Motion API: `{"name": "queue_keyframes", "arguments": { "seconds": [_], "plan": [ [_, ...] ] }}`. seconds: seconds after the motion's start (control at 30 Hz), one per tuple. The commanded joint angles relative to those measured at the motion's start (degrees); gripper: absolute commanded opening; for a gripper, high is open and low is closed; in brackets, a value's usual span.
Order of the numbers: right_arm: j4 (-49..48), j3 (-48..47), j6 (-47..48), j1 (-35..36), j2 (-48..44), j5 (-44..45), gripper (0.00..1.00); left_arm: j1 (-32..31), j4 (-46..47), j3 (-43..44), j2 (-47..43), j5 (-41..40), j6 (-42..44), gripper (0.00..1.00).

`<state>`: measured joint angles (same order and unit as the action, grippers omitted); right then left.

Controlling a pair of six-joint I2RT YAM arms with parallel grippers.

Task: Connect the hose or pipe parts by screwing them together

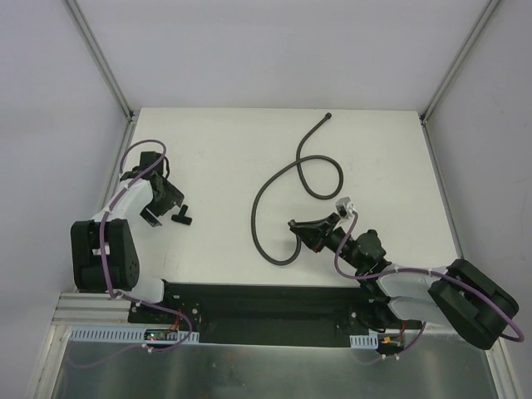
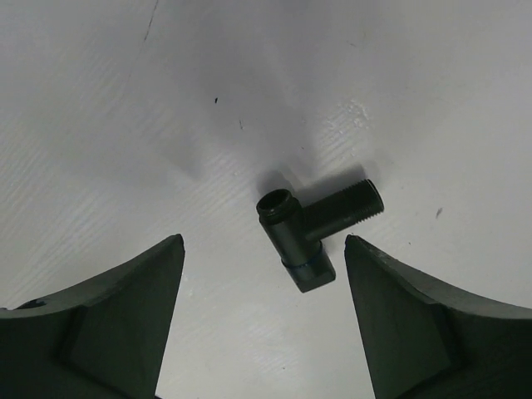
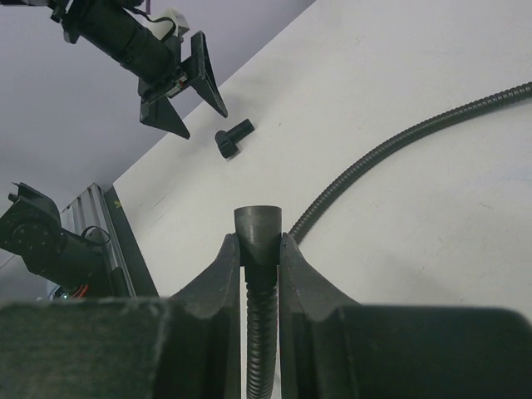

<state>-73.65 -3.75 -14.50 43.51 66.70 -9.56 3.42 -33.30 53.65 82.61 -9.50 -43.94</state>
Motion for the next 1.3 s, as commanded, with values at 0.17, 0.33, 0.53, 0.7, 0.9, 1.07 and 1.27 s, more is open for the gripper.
{"name": "queue_keyframes", "arguments": {
  "seconds": [0.17, 0.33, 0.53, 0.7, 0.9, 1.07, 1.27],
  "plan": [
    [-12.5, 1.5, 1.1, -1.8, -5.3, -1.9, 0.0, 0.0, -1.2, 2.6, 7.1, 0.5, 4.2, 0.66],
    [-12.1, 2.0, 1.2, -2.3, -6.0, -2.1, 0.0, 0.0, -1.2, -1.3, 2.9, 5.9, 1.7, 0.63],
    [-12.0, 1.8, 1.1, -2.5, -6.1, -2.1, 0.0, -0.1, -0.9, -5.9, -3.0, 12.7, 0.2, 0.64],
    [-12.0, 1.4, 0.7, -2.6, -5.7, -2.2, 0.0, -1.1, 4.8, -10.9, -8.2, 13.5, 2.2, 0.65],
    [-11.8, 1.7, 0.4, -2.6, -6.1, -2.4, 0.01, -1.3, 6.8, -9.6, -5.7, 11.5, 6.1, 0.62],
    [-11.5, 1.5, 0.4, -2.6, -6.1, -2.3, 0.01, -1.3, 6.8, -6.8, 0.3, 12.4, 9.0, 0.5],
    [-11.3, 1.7, 0.9, -2.5, -6.7, -2.0, 0.01, -1.8, 6.8, -6.4, 1.4, 12.7, 12.3, 0.39]
  ]
}}
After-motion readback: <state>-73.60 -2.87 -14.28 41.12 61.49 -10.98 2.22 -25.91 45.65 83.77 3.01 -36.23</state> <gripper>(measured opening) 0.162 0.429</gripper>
